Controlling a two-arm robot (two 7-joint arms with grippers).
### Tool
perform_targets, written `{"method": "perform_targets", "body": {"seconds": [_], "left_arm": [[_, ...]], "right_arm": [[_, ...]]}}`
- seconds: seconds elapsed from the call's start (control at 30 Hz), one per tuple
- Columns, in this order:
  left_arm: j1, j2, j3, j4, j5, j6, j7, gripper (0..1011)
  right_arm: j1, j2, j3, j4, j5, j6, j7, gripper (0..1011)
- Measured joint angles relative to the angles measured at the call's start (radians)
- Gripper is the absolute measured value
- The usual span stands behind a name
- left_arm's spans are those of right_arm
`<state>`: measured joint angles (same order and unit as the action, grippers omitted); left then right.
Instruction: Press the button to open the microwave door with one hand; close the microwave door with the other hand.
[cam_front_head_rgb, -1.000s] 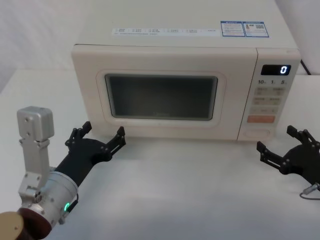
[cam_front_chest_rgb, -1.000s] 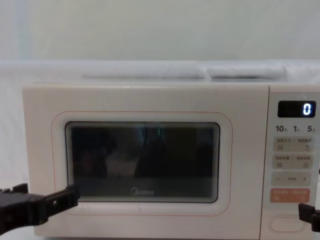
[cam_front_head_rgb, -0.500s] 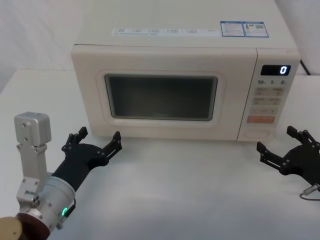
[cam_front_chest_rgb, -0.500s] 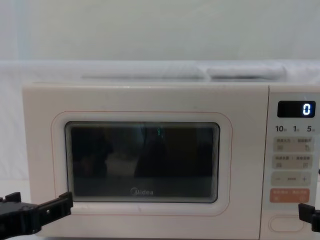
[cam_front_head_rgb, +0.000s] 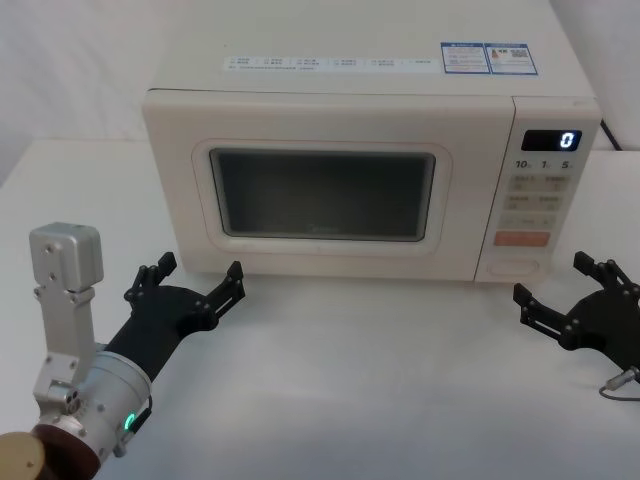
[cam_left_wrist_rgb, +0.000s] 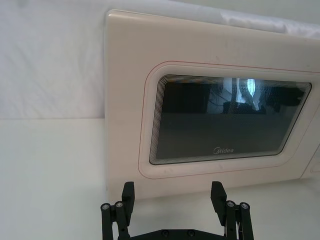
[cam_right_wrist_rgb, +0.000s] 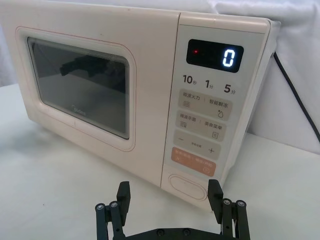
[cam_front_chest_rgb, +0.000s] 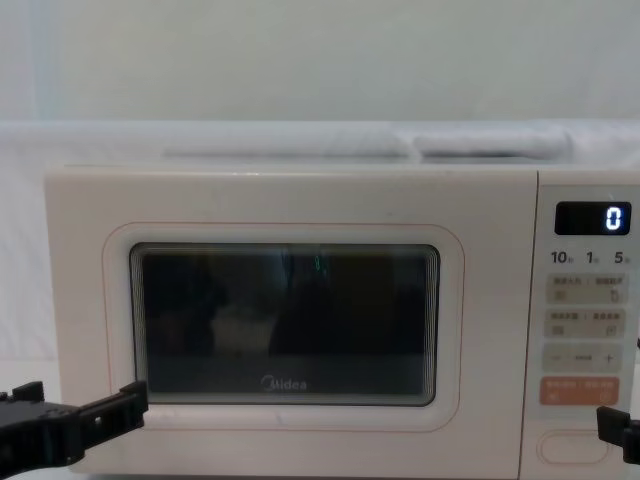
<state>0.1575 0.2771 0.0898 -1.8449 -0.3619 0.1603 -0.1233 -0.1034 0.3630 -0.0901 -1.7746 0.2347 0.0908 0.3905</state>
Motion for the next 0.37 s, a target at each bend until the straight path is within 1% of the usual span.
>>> {"method": "perform_targets", "body": {"seconds": [0.37], "left_arm": [[-0.001,0.000,0.001,-0.001,0.000,0.001,0.000,1001]], "right_arm": [[0.000,0.000,0.000,0.000,0.000,0.000,0.000,1000]]}}
